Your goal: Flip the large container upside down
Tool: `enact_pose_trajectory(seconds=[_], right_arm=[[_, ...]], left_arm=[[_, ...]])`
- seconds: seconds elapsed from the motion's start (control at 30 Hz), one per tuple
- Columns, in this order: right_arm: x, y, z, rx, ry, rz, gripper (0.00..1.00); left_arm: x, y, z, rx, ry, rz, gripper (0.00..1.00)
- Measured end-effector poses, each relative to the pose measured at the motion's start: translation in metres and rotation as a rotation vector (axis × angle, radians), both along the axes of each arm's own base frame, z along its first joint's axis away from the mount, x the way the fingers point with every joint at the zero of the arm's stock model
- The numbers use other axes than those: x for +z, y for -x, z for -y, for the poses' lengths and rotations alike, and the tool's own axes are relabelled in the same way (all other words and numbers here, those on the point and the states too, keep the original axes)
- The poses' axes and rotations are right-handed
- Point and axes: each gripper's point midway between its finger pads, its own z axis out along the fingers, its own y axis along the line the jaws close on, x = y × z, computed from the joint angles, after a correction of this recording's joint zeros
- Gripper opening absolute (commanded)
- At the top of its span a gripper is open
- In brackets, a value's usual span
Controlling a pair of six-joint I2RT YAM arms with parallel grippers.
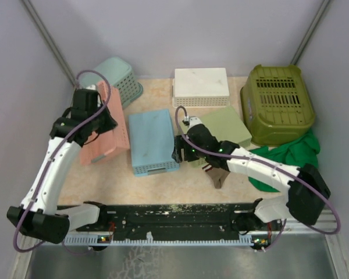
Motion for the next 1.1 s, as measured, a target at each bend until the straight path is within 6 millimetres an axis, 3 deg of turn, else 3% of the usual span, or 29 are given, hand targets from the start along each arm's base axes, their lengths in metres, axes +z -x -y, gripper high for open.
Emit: enact_pose_trajectory(seconds=[0.17, 0.23, 0.3, 0.53, 0.7, 0.93, 1.1], right_arm=[[-0.039, 0.004, -0.016, 0.041, 0.058, -0.071, 0.69], [-0.048, 0.004, -0.019, 0.047, 0.069, -0.087, 0.69], [-0.051, 0.004, -0.024, 0.058, 0.077, -0.093, 0.69], [-0.04, 0.036, -0.06, 0.184, 0.038, -0.052, 0.69], [-0.047, 0.049, -0.073, 0.234, 0.038, -0.063, 0.7], [-0.06, 0.056, -0.092, 0.263, 0.052, -0.063, 0.64], [-0.076, 0.038, -0.116, 0.203, 0.067, -0.035, 0.59]], left_arm=[[0.093, 0.005, -0.018, 0.07, 0.005, 0.23, 0.0], [0.121, 0.013, -0.023, 0.09, 0.015, 0.306, 0.0], [0.136, 0.019, -0.028, 0.107, 0.022, 0.352, 0.0], [0.141, 0.024, -0.034, 0.149, 0.031, 0.371, 0.0], [0.14, 0.023, -0.034, 0.154, 0.039, 0.369, 0.0], [0.137, 0.023, -0.033, 0.156, 0.04, 0.362, 0.0], [0.126, 0.022, -0.032, 0.152, 0.04, 0.335, 0.0]])
